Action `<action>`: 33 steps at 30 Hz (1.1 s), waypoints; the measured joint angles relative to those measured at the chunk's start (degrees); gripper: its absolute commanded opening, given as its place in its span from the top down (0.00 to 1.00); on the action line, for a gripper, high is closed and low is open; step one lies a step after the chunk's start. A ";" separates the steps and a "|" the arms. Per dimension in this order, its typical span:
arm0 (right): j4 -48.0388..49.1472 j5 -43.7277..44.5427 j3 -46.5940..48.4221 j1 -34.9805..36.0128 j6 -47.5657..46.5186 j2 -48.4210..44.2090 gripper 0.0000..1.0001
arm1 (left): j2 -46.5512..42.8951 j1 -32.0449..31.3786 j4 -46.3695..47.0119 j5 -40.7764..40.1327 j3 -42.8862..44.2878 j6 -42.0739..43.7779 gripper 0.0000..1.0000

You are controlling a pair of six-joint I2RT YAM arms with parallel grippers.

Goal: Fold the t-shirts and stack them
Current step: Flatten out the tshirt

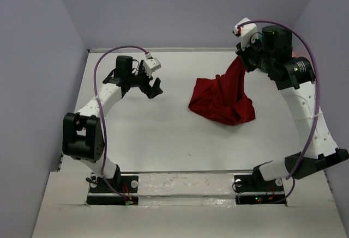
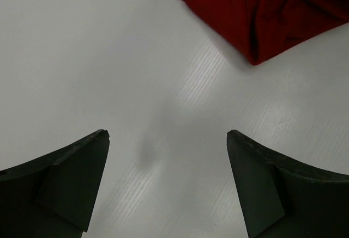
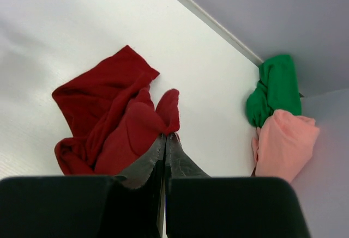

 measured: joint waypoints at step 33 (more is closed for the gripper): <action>0.17 -9.55 -42.47 -3.15 -0.13 -16.41 1.00 | 40.28 -20.02 17.27 -15.02 31.93 -29.81 0.05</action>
